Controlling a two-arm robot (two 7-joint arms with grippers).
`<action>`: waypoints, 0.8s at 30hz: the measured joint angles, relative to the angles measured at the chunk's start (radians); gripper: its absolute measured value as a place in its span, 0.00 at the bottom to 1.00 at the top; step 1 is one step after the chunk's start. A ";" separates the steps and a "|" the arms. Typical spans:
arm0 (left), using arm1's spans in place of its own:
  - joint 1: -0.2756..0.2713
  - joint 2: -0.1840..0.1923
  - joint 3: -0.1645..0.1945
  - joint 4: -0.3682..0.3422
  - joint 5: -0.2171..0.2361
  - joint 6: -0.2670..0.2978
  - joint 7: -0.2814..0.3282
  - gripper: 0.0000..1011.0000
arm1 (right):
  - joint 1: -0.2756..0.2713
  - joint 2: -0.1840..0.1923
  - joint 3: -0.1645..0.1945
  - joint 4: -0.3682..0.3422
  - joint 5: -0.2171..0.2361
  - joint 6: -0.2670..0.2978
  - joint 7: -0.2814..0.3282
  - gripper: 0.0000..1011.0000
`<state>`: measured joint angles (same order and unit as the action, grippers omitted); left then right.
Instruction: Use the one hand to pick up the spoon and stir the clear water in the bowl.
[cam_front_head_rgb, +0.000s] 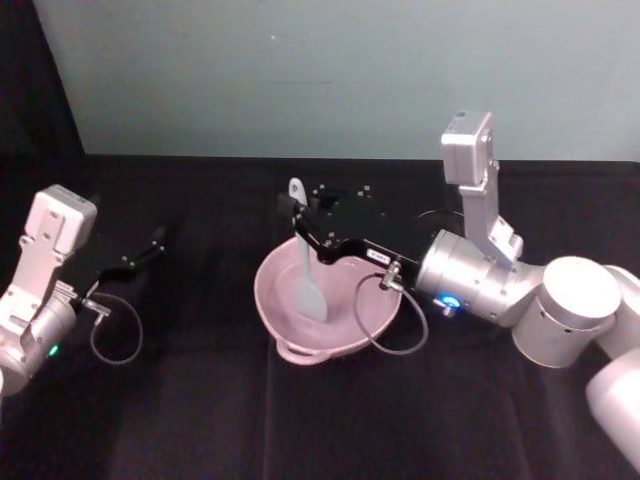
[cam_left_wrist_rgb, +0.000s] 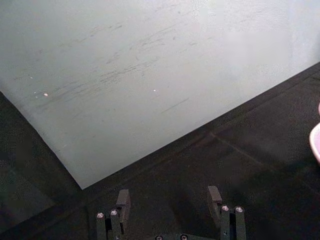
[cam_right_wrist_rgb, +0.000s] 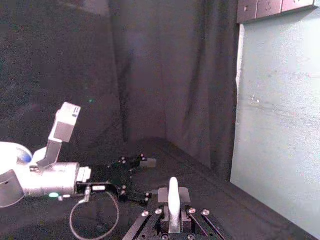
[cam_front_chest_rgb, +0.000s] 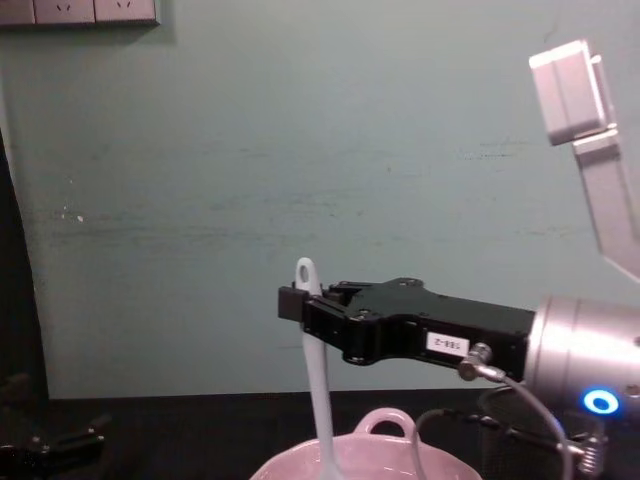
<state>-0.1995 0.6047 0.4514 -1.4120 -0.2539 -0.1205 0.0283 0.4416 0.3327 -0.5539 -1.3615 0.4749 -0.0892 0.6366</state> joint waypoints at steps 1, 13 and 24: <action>0.000 0.000 0.000 0.000 0.000 0.000 0.000 1.00 | 0.003 -0.004 -0.001 0.006 0.000 -0.003 0.000 0.13; 0.000 0.000 0.000 0.000 0.000 0.000 0.000 1.00 | 0.078 -0.084 -0.003 0.168 -0.032 -0.076 -0.022 0.13; 0.000 0.000 0.000 0.000 0.000 0.000 0.000 1.00 | 0.102 -0.105 0.034 0.232 -0.094 -0.131 -0.074 0.13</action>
<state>-0.1995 0.6047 0.4514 -1.4120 -0.2539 -0.1205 0.0283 0.5435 0.2276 -0.5200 -1.1291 0.3810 -0.2201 0.5624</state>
